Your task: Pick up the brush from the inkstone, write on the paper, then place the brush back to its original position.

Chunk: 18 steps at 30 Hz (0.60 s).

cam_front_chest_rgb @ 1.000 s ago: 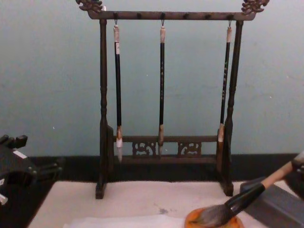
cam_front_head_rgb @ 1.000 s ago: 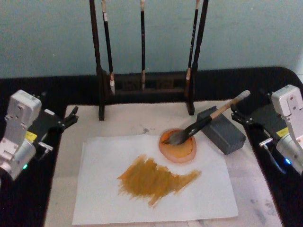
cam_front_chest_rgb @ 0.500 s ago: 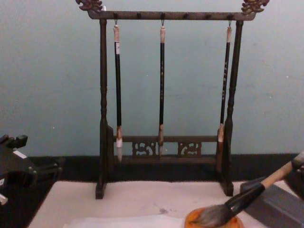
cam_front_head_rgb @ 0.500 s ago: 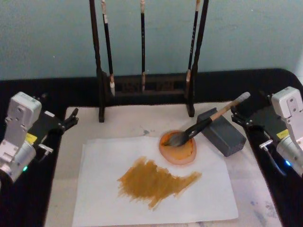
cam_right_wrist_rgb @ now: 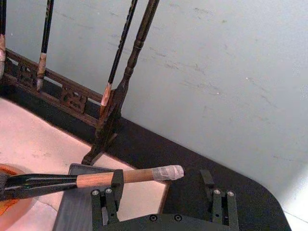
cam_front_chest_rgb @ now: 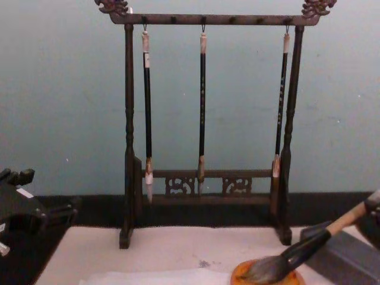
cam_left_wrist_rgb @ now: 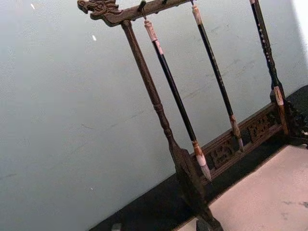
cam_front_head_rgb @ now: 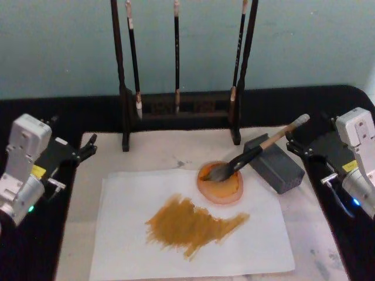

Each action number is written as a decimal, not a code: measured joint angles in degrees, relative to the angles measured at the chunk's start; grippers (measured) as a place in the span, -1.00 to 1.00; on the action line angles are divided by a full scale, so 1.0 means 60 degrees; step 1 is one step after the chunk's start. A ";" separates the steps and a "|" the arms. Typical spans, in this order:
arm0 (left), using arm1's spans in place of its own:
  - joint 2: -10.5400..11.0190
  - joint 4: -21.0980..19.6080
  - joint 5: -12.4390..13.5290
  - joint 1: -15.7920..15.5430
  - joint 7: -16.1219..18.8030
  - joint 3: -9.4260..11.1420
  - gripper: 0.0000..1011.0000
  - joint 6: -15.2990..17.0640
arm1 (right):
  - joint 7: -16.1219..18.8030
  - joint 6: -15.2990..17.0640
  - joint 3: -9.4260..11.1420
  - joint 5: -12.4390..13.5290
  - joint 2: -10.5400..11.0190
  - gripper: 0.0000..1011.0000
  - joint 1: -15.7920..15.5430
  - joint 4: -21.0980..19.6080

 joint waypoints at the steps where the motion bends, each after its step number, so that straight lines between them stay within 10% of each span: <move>1: 0.0000 0.0000 0.0000 0.0000 0.0000 0.0000 1.00 0.0000 | 0.0000 0.0000 -0.0001 0.0000 0.0000 0.98 0.0000 0.0000; 18: 0.0000 0.0000 0.0001 0.0000 0.0000 0.0001 1.00 0.0000 | 0.0015 0.0000 0.0031 -0.0001 -0.0002 0.98 -0.0030 -0.0029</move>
